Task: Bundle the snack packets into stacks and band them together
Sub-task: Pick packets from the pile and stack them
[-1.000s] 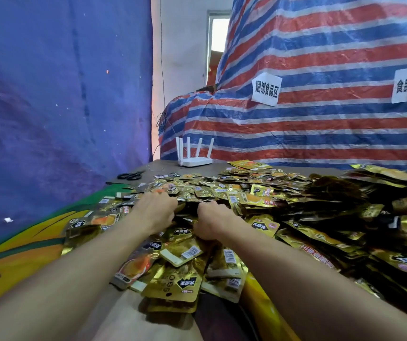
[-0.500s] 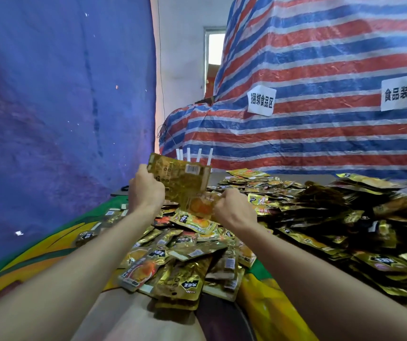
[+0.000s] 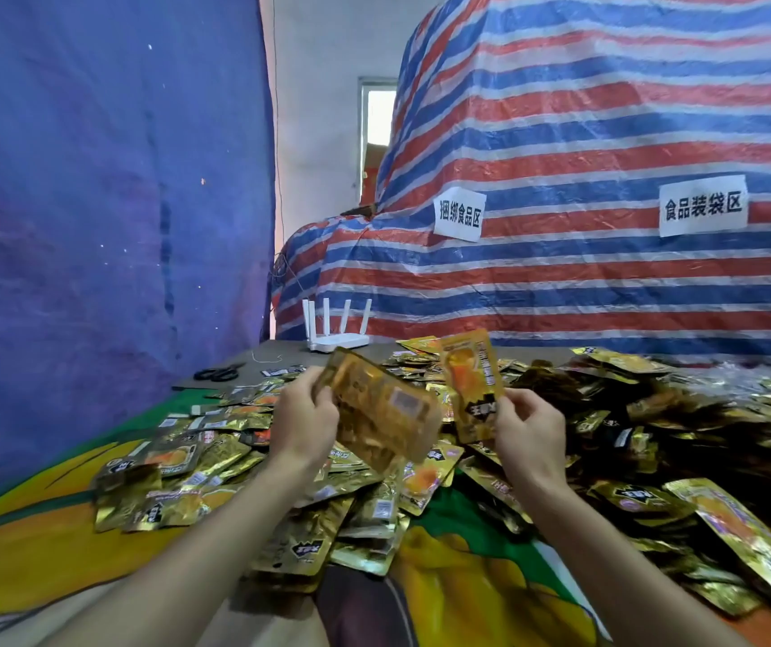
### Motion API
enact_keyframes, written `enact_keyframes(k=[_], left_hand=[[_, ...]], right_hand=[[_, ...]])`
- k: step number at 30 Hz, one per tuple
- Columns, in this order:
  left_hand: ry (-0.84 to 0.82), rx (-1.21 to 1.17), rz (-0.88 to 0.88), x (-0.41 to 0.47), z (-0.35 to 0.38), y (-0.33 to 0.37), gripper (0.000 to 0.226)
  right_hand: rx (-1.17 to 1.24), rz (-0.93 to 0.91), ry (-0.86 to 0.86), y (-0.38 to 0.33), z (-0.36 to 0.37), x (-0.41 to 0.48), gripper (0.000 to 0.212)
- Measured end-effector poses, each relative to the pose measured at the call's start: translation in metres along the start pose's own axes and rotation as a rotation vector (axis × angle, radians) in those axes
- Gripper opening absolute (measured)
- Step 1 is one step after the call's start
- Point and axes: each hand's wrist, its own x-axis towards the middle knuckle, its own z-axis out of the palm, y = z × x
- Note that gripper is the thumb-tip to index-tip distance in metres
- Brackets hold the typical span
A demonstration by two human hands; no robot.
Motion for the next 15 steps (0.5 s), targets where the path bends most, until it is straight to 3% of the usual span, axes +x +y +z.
enact_keyframes(k=[3,6,8,12,15], left_hand=[[-0.170,0.184,0.163,-0.013,0.013,0.000,0.025],[-0.217,0.346,0.316,-0.020,0.026,0.000,0.031],[-0.201,0.340,0.360,-0.026,0.036,-0.001,0.030],[-0.101,0.192,0.319,-0.040,0.056,-0.001,0.026],[-0.045,0.169,0.342,-0.043,0.063,-0.003,0.021]], right_hand=[[0.124,0.045,-0.252,0.015,0.002,-0.009,0.022],[-0.080,0.048,-0.453,0.028,0.006,-0.016,0.020],[-0.055,0.075,-0.544,0.028,0.006,-0.019,0.022],[0.303,0.229,-0.667,0.024,0.005,-0.024,0.034],[0.404,0.277,-0.716,0.030,0.004,-0.028,0.044]])
